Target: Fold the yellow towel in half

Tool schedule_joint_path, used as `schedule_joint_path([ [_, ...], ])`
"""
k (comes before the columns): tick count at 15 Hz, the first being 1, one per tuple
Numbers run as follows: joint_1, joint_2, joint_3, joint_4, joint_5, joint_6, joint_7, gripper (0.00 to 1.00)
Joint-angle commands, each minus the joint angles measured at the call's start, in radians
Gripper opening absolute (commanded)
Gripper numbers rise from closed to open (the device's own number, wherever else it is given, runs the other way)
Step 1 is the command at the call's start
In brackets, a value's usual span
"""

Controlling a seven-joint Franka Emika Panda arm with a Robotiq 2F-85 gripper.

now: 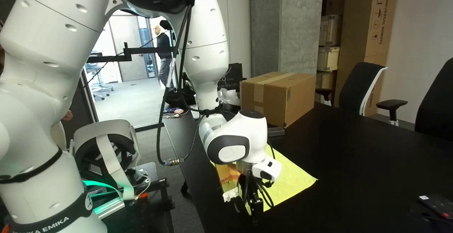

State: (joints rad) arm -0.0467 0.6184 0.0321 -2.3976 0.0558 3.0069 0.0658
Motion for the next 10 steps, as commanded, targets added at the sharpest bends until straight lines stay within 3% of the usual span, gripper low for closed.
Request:
schedule_joint_path([
  [1,-0.076,-0.034,0.083,0.003,0.023,-0.031,-0.049,1.0],
  [8,-0.109,-0.003,0.12,0.031,0.032,-0.062,-0.063,1.0],
  [9,-0.108,0.0,0.117,0.033,0.035,-0.072,-0.063,0.93],
  [10,-0.108,0.0,0.115,0.034,0.036,-0.078,-0.064,0.74],
])
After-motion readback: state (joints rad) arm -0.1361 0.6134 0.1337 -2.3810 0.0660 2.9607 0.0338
